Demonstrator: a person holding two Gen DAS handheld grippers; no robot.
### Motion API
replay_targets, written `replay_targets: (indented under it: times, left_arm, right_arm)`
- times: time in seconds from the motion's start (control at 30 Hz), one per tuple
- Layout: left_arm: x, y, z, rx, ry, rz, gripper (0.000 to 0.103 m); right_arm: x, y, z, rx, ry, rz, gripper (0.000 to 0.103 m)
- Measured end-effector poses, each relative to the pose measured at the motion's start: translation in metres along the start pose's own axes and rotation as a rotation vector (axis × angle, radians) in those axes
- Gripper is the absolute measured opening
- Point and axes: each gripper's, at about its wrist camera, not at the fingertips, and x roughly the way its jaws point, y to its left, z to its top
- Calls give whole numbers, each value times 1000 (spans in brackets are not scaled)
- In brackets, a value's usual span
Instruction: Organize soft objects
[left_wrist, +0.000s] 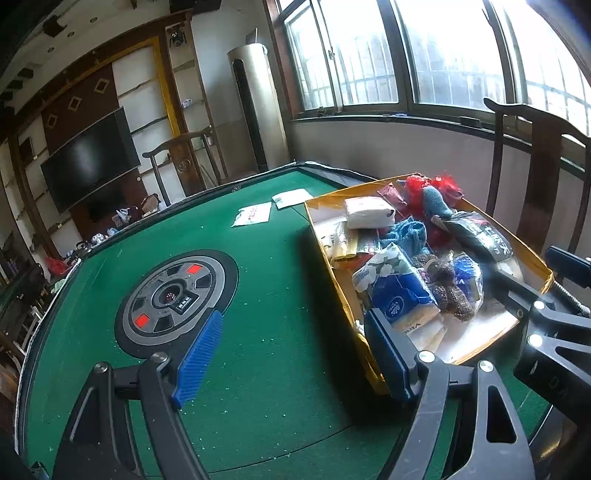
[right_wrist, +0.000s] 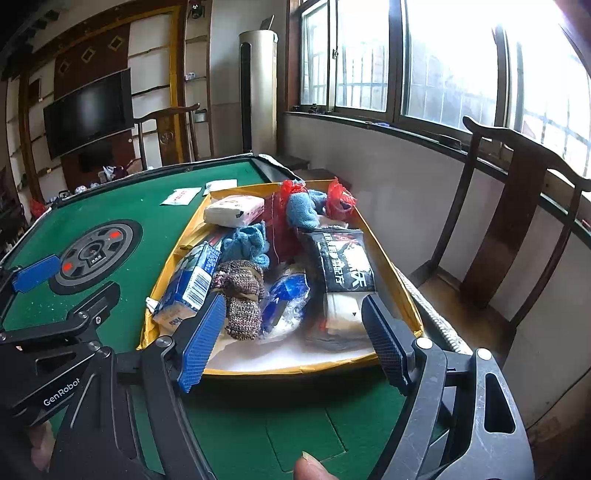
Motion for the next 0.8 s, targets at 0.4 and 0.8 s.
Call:
replay_targets:
  times: [0.4, 0.8]
  left_arm:
    - [2, -1, -1, 10, 10, 14, 80]
    - [4, -8, -2, 50, 25, 47, 80]
  right_arm:
    - [1, 0, -1, 2, 6, 1, 77]
    - [3, 0, -2, 8, 7, 7, 77]
